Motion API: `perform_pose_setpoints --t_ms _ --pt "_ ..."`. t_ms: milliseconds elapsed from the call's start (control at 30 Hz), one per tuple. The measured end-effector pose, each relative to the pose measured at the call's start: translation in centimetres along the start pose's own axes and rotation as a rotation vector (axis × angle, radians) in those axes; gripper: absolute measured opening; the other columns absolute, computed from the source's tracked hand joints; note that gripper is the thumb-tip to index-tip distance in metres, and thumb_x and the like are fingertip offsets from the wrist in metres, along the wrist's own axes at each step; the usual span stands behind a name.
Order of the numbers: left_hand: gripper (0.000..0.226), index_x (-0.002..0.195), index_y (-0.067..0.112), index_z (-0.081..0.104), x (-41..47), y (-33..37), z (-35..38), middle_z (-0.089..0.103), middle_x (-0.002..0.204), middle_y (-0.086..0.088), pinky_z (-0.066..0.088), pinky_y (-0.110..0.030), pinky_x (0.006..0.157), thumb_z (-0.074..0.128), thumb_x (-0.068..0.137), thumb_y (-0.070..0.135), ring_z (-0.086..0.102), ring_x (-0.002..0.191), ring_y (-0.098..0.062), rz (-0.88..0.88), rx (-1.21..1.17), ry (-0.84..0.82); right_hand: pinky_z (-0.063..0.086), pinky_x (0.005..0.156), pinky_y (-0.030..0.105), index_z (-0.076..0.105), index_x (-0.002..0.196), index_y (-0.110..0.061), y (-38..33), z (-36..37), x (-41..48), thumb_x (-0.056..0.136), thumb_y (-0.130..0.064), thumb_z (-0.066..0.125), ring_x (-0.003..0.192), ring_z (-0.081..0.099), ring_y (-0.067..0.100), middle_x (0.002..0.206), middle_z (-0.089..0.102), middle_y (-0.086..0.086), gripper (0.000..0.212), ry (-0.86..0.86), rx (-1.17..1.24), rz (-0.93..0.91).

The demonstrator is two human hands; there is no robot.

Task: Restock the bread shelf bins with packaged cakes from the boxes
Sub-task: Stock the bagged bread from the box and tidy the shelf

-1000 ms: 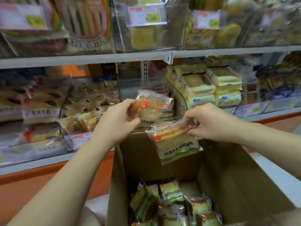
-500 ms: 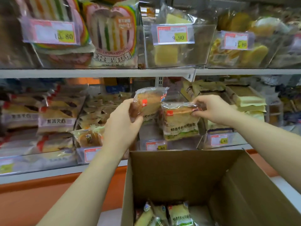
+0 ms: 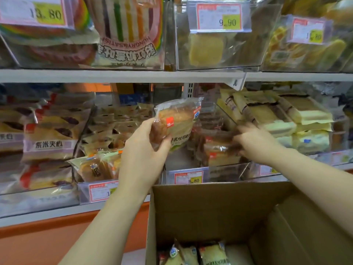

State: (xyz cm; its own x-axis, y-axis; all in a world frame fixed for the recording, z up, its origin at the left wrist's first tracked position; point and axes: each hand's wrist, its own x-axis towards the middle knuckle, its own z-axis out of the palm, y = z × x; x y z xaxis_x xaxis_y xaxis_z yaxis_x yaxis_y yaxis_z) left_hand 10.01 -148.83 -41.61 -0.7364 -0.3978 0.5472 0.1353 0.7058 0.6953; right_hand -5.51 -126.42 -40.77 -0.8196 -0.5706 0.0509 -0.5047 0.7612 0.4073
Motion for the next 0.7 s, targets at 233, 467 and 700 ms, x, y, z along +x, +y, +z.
perform_pose_setpoints --t_ms 233,467,700 --pt "0.033 0.119 0.022 0.058 -0.3 -0.1 -0.1 0.060 0.100 0.015 0.035 0.005 0.069 0.066 0.087 0.019 0.055 0.091 -0.003 -0.011 -0.037 -0.014 0.033 0.100 0.037 0.037 0.136 -0.019 -4.3 -1.3 -1.0 0.085 -0.024 0.061 0.123 0.039 0.025 0.134 0.042 0.004 0.056 0.113 0.069 -0.050" --pt "0.036 0.122 0.022 0.057 -0.1 -0.3 -0.2 0.060 0.103 0.016 0.036 0.004 0.074 0.066 0.087 0.019 0.055 0.092 0.002 -0.001 -0.078 -0.006 0.048 0.082 0.042 0.063 0.115 -0.018 -6.6 0.7 -0.7 0.083 -0.020 0.062 0.104 0.056 0.030 0.115 0.058 0.007 0.032 0.406 0.262 -0.211" --pt "0.036 0.122 0.024 0.056 0.0 -0.5 -0.1 0.059 0.104 0.018 0.038 0.004 0.074 0.065 0.088 0.023 0.054 0.097 0.003 -0.007 -0.088 0.004 0.024 0.110 0.043 0.072 0.108 -0.024 -7.8 1.4 2.7 0.098 -0.051 0.019 0.128 0.038 0.020 0.132 0.054 -0.004 0.060 0.069 0.075 -0.348"
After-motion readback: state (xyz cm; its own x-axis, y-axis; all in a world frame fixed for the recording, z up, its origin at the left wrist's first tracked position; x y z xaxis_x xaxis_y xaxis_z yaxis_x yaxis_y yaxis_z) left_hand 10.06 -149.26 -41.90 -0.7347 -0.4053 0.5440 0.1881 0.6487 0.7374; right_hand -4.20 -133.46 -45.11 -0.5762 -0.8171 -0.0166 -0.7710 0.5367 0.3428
